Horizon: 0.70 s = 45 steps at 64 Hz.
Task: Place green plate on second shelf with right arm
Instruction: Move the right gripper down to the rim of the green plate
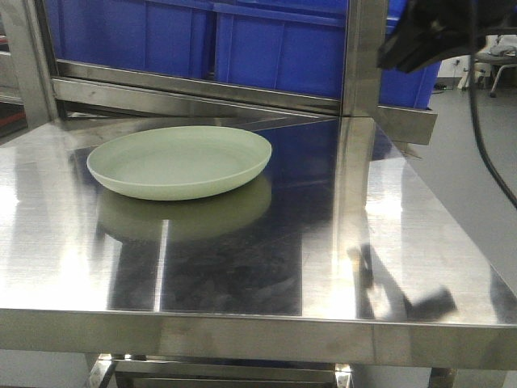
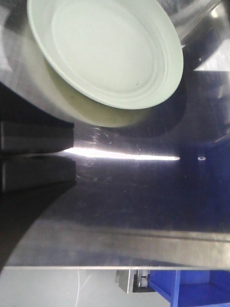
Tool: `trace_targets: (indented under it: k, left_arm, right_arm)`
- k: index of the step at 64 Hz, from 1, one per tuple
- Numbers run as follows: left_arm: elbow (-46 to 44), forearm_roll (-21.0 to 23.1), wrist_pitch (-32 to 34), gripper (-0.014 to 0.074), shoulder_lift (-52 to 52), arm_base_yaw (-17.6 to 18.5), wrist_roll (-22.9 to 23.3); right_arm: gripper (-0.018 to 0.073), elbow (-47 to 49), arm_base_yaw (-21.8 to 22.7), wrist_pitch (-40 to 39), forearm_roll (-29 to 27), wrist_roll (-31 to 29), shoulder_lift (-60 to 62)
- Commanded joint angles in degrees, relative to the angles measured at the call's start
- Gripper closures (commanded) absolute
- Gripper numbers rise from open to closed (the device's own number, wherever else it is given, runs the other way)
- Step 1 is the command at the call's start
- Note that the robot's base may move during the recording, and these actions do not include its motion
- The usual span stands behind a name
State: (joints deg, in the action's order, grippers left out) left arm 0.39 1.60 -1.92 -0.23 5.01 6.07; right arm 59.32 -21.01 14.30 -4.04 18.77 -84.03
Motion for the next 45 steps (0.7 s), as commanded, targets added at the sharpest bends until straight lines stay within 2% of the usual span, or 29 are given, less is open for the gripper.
trace_targets:
  k: [1, 5, 16, 27, 45]
  left_arm:
    - [2.3, 0.5, 5.1, 0.0466, -0.9, 0.2, 0.2]
    - [2.3, 0.5, 5.1, 0.0466, -0.9, 0.2, 0.2]
    - [2.3, 0.5, 5.1, 0.0466, -0.9, 0.2, 0.2]
    - [2.3, 0.5, 5.1, 0.0466, -0.9, 0.2, 0.2]
    - [2.3, 0.5, 5.1, 0.0466, -0.9, 0.2, 0.2]
  right_arm:
    - [0.0254, 6.2, -0.8, -1.6, 0.5, -0.9, -1.8]
    - [0.0195, 10.1, -2.4, -0.6, 0.4, -0.9, -5.4]
    - [0.0197, 19.5, -5.5, 0.9, 0.4, -0.9, -14.4]
    - [0.0197, 26.4, -6.0, 3.4, 0.3, -0.8, -21.4]
    - [0.0195, 30.5, -6.5, 3.2, -2.1, -0.8, -27.2]
